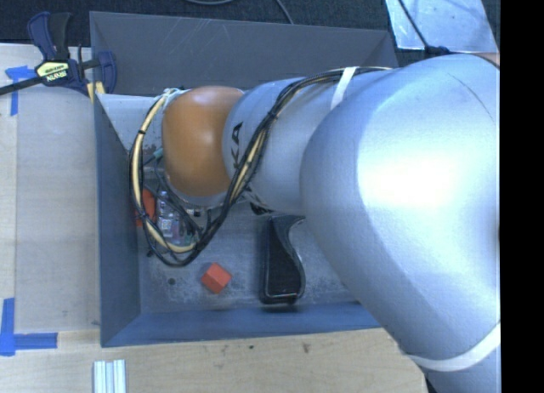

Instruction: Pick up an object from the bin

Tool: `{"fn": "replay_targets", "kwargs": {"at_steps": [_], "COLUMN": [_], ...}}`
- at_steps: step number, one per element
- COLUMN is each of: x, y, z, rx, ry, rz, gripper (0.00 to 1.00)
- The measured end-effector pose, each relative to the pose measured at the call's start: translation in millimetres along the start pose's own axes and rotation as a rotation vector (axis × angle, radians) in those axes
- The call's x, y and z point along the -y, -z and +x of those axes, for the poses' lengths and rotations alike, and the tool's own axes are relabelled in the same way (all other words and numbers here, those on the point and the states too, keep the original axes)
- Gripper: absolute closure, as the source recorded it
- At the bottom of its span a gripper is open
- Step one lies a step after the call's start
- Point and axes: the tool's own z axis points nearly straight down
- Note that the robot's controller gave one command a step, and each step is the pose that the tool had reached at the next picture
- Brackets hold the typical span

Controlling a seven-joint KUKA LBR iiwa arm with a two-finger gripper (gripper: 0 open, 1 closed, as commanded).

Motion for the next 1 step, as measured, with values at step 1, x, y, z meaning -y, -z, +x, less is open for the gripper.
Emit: {"fn": "replay_targets", "kwargs": {"at_steps": [1], "x": [0.0], "y": [0.0], "z": [0.0], "rx": [0.000], "ry": [0.000], "rz": [0.000], "gripper": [1.00]}}
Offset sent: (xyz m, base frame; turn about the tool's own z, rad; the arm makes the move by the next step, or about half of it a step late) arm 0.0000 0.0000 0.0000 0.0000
